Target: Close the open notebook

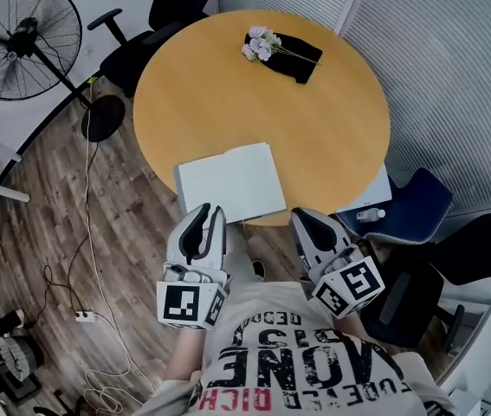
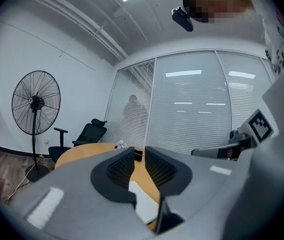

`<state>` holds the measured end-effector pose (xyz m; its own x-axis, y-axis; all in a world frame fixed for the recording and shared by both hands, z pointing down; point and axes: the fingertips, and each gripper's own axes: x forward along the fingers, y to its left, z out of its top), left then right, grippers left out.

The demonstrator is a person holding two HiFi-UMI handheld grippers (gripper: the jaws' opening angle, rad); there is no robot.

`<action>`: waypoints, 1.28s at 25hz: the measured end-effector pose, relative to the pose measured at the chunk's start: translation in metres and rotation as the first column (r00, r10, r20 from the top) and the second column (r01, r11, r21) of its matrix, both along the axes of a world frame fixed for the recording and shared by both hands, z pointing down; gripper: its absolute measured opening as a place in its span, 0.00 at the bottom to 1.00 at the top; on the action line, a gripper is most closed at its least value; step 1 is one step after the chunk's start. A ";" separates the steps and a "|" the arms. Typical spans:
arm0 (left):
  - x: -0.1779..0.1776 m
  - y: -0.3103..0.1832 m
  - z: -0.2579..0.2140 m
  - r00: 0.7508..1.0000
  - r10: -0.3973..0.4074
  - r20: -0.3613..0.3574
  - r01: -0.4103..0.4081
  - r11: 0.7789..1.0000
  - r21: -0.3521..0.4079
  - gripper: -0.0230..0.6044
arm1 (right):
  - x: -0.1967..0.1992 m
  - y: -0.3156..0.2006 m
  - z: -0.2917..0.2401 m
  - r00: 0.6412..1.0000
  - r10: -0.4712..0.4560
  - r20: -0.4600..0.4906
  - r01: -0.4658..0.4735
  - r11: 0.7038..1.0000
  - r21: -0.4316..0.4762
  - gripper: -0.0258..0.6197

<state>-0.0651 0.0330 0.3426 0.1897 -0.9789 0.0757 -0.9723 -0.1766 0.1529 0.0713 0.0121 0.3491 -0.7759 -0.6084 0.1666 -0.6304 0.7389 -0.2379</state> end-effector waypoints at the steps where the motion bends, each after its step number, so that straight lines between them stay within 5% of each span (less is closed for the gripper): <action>1: -0.001 -0.002 0.001 1.000 0.001 -0.002 -0.001 1.000 -0.001 0.16 | -0.001 -0.002 0.001 1.000 -0.001 0.000 0.001 1.000 0.000 0.06; 32: -0.102 -0.081 0.011 1.000 0.005 -0.028 -0.007 0.999 -0.039 0.16 | -0.081 -0.091 -0.005 0.997 0.076 -0.030 -0.075 0.997 0.010 0.06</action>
<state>-0.1675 -0.0477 0.3533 0.1981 -0.9742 0.1082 -0.9666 -0.1758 0.1865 -0.0092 -0.0784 0.3445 -0.7224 -0.6667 0.1832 -0.6913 0.6910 -0.2113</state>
